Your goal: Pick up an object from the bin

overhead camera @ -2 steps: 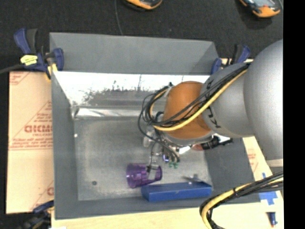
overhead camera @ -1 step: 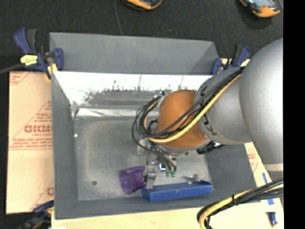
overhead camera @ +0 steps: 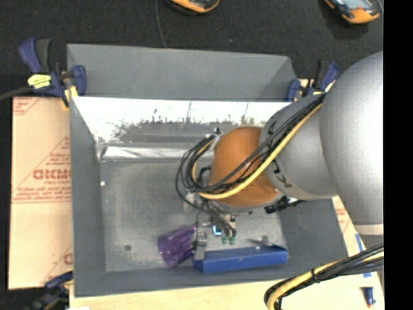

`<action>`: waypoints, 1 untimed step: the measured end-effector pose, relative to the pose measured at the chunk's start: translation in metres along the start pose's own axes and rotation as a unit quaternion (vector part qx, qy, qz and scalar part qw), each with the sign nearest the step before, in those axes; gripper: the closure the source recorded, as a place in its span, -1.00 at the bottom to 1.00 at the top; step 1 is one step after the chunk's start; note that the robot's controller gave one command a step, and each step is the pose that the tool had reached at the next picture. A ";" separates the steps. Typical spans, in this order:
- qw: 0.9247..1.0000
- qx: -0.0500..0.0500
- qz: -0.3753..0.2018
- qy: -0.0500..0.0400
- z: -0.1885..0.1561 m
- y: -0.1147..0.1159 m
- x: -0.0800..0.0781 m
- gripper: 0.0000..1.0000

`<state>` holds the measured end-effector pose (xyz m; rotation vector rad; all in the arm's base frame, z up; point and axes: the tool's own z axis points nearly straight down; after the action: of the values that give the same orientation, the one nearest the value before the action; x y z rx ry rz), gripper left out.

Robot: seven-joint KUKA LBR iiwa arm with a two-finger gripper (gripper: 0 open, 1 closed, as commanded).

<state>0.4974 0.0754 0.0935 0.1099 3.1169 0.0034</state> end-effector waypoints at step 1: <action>1.000 0.001 0.003 0.000 0.001 0.012 0.011 -1.00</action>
Offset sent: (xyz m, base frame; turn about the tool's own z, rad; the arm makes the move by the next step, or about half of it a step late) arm -0.0239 0.0152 -0.0068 -0.0050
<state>0.4875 0.0883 0.0926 0.1204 3.1168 0.0017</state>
